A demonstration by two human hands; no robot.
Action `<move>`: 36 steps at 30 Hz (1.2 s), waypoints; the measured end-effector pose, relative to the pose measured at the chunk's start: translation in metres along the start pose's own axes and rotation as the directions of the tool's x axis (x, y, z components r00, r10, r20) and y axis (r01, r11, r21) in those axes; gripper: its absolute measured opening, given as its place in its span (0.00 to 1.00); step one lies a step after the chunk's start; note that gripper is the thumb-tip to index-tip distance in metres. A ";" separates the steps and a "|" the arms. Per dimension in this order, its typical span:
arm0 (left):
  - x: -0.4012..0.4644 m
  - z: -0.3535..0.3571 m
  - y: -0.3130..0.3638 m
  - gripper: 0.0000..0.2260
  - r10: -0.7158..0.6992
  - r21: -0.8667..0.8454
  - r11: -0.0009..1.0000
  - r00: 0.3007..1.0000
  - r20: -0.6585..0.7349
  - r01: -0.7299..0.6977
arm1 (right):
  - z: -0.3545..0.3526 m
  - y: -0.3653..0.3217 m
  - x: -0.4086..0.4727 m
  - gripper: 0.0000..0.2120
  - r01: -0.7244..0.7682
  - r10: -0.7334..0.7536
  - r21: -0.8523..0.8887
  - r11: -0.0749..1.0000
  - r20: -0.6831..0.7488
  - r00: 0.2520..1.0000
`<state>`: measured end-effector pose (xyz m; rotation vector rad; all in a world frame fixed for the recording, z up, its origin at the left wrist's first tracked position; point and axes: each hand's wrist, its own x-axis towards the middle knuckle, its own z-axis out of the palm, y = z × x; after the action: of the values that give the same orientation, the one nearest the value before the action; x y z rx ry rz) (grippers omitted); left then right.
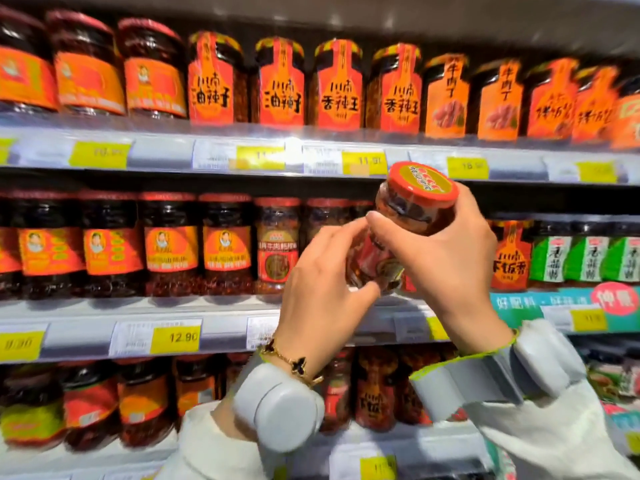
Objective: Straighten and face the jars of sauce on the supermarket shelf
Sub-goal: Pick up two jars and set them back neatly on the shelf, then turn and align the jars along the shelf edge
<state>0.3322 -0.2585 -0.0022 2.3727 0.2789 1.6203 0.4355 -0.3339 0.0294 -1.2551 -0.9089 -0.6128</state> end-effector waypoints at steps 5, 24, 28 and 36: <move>0.022 0.015 -0.005 0.28 -0.035 0.075 0.997 0.999 -0.008 0.036 | 0.011 0.010 0.019 0.29 -0.023 0.024 -0.042 0.999 0.016 1.000; 0.016 0.026 -0.026 0.13 0.078 0.323 0.946 0.990 -0.120 -0.036 | 0.019 0.037 0.016 0.31 0.109 -0.091 -0.198 0.974 0.098 0.991; 0.021 0.023 -0.025 0.10 0.096 0.380 0.925 0.967 -0.235 0.000 | 0.023 0.039 0.026 0.30 0.082 -0.051 -0.219 0.972 0.147 0.988; 0.044 0.014 -0.037 0.26 0.069 0.649 0.760 0.997 -0.024 -0.037 | 0.035 0.044 0.042 0.34 0.039 0.040 -0.372 0.928 0.201 0.979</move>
<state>0.3604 -0.2119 0.0209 2.8435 0.9330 1.8221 0.4848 -0.2861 0.0435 -1.6870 -0.9912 -0.6862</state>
